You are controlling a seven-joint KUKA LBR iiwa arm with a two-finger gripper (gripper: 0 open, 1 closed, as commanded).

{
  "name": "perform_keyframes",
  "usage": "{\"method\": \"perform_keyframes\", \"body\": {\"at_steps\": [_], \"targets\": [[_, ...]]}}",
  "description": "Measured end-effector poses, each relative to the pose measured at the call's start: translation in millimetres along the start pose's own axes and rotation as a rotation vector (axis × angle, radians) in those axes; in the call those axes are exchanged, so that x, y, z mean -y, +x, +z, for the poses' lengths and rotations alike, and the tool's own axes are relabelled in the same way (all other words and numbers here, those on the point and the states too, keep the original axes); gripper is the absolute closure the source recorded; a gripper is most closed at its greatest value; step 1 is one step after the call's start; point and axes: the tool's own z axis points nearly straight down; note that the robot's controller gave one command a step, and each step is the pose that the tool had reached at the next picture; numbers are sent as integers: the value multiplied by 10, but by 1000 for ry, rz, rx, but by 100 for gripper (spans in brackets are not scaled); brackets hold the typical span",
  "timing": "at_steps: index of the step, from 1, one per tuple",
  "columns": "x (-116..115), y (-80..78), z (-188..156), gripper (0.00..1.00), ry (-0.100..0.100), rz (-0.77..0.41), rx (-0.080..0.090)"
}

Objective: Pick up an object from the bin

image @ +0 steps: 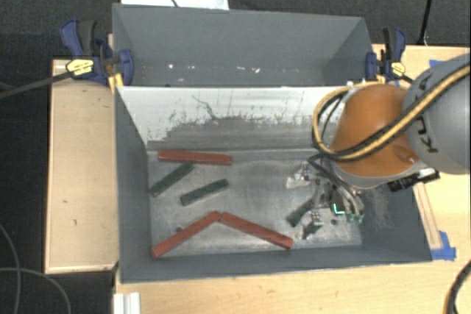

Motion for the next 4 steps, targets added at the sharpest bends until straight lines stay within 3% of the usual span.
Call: {"method": "perform_keyframes", "body": {"at_steps": [1, 2, 3, 4], "targets": [[0, -19, -27, 0, 0, 0, 7], [-136, 65, 404, 0, 0, -15, 11], [-152, 51, 459, 100, 0, -16, 18], [-159, 21, 440, 0, -1, -16, 29]]}}
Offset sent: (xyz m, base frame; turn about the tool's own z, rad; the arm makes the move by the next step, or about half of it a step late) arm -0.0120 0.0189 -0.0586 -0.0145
